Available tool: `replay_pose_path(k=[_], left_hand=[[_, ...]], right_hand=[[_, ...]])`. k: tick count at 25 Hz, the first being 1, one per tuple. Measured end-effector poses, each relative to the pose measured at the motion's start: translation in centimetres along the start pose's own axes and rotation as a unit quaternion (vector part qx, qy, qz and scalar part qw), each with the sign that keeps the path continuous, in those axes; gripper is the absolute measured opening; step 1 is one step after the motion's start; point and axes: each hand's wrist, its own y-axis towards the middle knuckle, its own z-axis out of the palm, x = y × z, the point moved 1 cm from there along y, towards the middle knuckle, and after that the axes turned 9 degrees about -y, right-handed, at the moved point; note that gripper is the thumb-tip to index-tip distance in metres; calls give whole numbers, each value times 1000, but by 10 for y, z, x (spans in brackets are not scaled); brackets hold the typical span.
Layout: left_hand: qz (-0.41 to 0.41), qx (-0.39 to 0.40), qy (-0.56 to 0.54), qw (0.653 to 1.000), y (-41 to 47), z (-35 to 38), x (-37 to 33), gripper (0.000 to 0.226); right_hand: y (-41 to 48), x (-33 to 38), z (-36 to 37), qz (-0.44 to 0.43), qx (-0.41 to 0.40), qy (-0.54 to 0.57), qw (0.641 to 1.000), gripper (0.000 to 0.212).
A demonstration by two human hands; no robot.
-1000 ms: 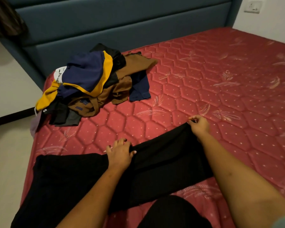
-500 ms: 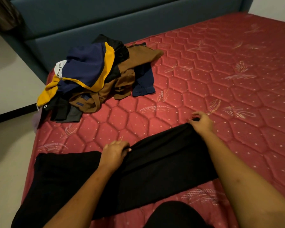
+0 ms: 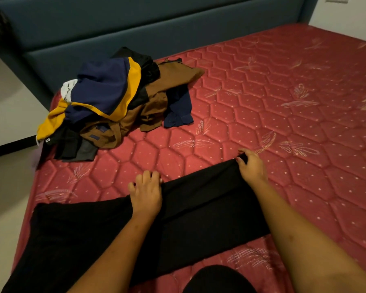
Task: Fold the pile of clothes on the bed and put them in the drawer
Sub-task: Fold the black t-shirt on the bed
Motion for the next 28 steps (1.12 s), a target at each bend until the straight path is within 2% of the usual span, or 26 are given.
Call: replay_pose_path(k=[1,3,5,7,9,10,12,14,17,20,24,26,28], left_hand=[[6,-18,-20,1000,-8,2,-12,18],[52,-1,-63,997,-30,8,-40,37],[89,70,-83,990,-51,16,-61,46],[67,157,-74,983,-63,24,-71,52],[44,204,-72,975,-65,30,-74,61],[47,211,-69,974,-62,31,-75,67],[56,233,-70,968,-58,33,-78,76],[53,246,-60,966,-55,29,-80,75],[38,271,-49,960,-59,22,-80,64],[35,258,-38,965,-70,17,-76,62],[36,169,-63,983,-114,10,-45,61],[20,156,-69,985,-134,1,-28,60],[7,150,-80,985,-147,-11,-9,62]], right_hand=[[-2,-1,-1,15,-20,-25,999,37],[-8,0,-6,48,-61,-89,993,44],[-12,3,-8,44,-100,-128,986,45],[-16,6,-11,11,-128,-177,976,48],[-33,11,-8,-54,-136,-198,969,51],[-46,14,-1,-90,-130,-200,967,49],[-74,12,16,-119,-45,-222,967,50],[-83,4,26,-92,43,-267,958,64],[-76,-7,18,-21,60,-277,959,61],[-79,-25,0,39,32,-284,958,60],[-96,-32,-26,70,-18,-272,959,59],[-89,-29,-34,104,18,-209,972,57],[-78,-24,-41,182,80,-67,978,51]])
